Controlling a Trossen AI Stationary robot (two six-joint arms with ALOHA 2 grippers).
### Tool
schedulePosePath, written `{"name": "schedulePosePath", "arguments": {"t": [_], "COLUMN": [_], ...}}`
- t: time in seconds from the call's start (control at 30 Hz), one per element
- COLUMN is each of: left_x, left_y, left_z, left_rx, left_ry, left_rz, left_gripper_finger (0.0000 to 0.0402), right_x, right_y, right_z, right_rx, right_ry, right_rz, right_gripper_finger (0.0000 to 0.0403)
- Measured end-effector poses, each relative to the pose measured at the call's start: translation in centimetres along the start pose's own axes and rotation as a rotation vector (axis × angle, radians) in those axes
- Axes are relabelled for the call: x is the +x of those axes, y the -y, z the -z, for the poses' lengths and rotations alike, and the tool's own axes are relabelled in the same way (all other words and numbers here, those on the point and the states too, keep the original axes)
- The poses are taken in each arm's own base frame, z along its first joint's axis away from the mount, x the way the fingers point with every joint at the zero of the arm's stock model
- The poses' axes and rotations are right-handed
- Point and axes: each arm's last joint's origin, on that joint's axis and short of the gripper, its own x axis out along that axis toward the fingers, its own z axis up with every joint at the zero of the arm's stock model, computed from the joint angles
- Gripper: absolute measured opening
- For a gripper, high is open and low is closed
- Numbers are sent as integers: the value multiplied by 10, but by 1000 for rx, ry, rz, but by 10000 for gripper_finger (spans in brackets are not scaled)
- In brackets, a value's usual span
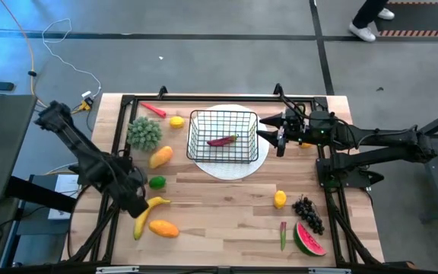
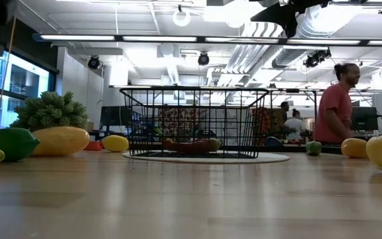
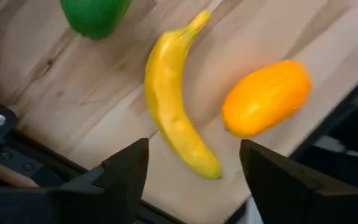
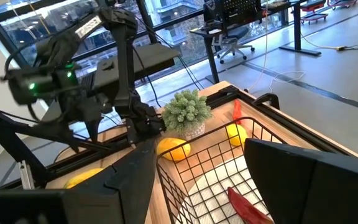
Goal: Build produce basket
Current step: Put the yellow banana into the wire basket
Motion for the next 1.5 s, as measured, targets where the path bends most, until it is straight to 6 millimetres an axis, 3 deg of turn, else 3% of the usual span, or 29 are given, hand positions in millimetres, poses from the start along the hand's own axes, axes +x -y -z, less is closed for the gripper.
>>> {"name": "schedulePosePath", "arguments": {"t": [0.27,0.4,0.67,1.07,1.3,1.5], "left_x": [32,47,74,119,123,123], "left_y": [18,22,35,35,38,40], "left_z": [3,3,13,19,18,18], "left_rx": [-11,-16,-41,-123,-129,-130], "left_ry": [29,11,-39,-5,-7,-12], "left_rz": [-123,-195,-225,-421,-401,-382], "left_gripper_finger": [319,334,335,335,331,301], "right_x": [0,0,0,0,0,0], "right_y": [1,1,1,1,1,1], "right_z": [2,2,2,3,3,3], "right_rx": [-2,-2,-2,-4,-2,22], "right_ry": [-16,-18,-18,-27,-26,-27], "right_rz": [5,6,6,9,10,11], "right_gripper_finger": [227,227,227,227,227,227]}}
